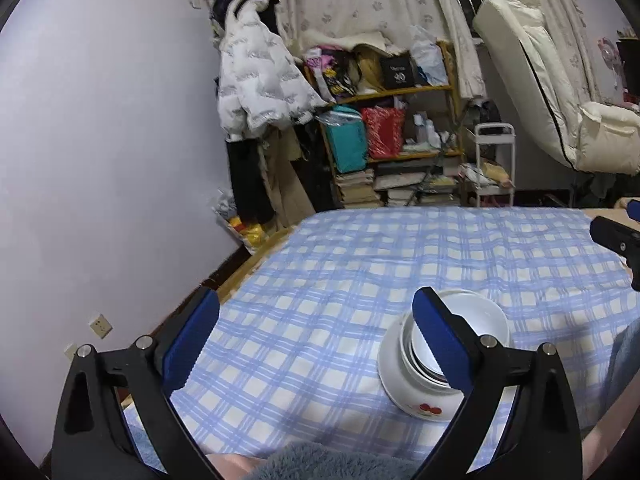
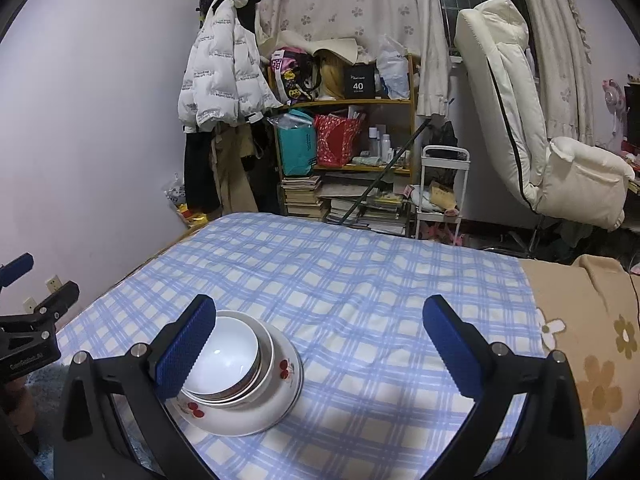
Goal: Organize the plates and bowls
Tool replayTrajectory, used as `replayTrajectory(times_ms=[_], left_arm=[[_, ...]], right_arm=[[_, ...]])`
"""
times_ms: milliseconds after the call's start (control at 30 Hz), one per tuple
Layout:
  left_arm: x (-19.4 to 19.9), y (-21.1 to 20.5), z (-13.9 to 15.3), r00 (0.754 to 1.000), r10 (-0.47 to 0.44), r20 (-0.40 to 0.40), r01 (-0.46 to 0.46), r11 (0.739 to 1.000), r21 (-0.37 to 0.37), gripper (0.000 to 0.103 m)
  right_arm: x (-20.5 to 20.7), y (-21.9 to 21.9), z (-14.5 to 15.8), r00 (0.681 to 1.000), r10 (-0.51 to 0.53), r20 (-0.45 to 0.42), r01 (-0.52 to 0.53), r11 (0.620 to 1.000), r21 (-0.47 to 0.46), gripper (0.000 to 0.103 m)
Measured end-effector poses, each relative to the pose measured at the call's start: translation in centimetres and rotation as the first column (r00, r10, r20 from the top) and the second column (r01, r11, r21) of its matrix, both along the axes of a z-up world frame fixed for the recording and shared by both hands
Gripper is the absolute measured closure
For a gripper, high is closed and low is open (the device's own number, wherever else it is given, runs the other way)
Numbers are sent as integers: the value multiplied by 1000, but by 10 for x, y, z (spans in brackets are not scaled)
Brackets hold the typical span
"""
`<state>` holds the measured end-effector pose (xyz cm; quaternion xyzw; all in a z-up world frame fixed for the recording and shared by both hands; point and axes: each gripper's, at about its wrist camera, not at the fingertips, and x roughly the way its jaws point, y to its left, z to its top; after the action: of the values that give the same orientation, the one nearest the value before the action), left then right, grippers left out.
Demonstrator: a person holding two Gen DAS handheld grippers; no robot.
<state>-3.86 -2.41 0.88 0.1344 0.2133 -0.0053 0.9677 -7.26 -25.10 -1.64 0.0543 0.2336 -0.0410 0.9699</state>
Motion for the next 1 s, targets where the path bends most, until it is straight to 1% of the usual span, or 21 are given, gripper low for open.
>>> replayTrajectory(times_ms=[67,233,400,600,733,1000], left_arm=[[0,1,0,1000,-6,-5,6,1000,-7,7],[4,3,-5,1000,13,-25,-13,1000,-9,6],[5,2,-7,999,17,-27,-17,1000,-5,6],[7,3,-9,999,18,-31,-18,1000,-7,6],[9,4,-10,999,20,-33,-21,1000,-9,6],[8,4,-14,999,43,-26,-43,999,-5,6]], right_arm=[[-1,0,0,1000,5,1,-5,1000,1,0],[-8,2,2,1000,7,23,-7,1000,4,0],[-3,0,3,1000,9,28,-9,1000,7,0],[2,-2,1,1000,9,10,-9,1000,3,0],[4,-2,0,1000,7,13,-7,1000,-2,0],[8,-2,-4,1000,9,-1,-9,1000,-10,0]])
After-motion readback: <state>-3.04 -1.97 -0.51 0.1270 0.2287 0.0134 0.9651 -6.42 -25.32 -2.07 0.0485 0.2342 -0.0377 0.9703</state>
